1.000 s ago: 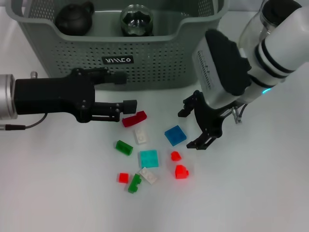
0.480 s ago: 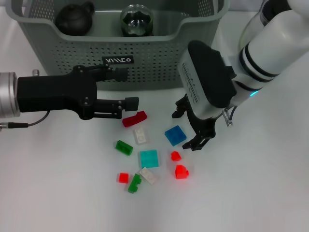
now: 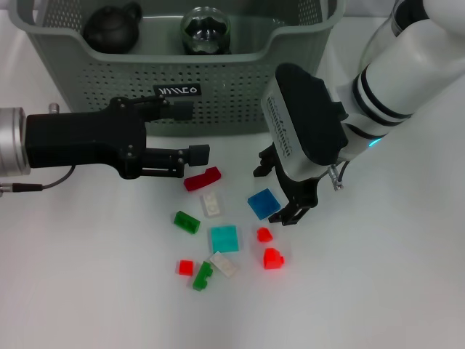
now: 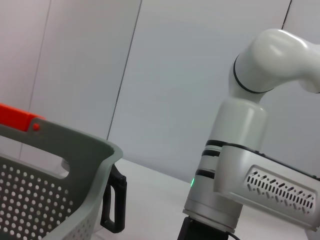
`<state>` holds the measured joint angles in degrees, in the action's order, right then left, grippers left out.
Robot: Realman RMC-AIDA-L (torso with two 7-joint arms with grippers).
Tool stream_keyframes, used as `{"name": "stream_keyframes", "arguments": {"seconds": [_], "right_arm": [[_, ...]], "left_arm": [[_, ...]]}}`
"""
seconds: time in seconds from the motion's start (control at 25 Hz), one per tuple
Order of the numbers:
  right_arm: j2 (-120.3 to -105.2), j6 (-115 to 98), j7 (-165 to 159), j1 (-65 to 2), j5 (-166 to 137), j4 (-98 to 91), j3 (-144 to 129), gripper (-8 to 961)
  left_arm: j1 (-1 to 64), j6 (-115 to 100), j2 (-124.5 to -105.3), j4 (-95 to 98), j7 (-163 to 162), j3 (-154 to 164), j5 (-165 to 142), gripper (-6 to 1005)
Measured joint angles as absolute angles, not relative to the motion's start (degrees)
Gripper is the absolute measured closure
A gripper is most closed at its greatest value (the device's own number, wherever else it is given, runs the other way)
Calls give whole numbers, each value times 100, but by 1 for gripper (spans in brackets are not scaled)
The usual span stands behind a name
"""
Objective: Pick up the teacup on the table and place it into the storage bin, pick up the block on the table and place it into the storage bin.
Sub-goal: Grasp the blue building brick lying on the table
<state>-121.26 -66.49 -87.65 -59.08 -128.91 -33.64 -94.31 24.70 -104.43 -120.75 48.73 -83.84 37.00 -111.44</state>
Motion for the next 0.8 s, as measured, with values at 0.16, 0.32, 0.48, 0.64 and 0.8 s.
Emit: {"name": "stream_keyframes", "arguments": {"seconds": [0.16, 0.32, 0.48, 0.64, 0.8], "right_arm": [[-12150, -6515, -8766, -6001, -12888, -3161, -9431, 165], [-12158, -6503, -8765, -6034, -12820, -3112, -9456, 184], [-12144, -6507, -8765, -6039, -12610, -3111, -9622, 277], [-12149, -6501, -8764, -6039, -12571, -3111, -9718, 305], [-12157, -6492, -8773, -6038, -12548, -3111, -9734, 311]], "left_arm": [[2475, -10428, -12078, 4873, -8384, 3700, -11144, 125], [2478, -10412, -12086, 4868, -8384, 3701, -11139, 125], [2484, -10402, -12086, 4868, -8384, 3700, -11136, 125], [2487, -10397, -12085, 4868, -8384, 3695, -11135, 125], [2488, -10415, -12085, 4869, -8384, 3639, -11135, 125]]}}
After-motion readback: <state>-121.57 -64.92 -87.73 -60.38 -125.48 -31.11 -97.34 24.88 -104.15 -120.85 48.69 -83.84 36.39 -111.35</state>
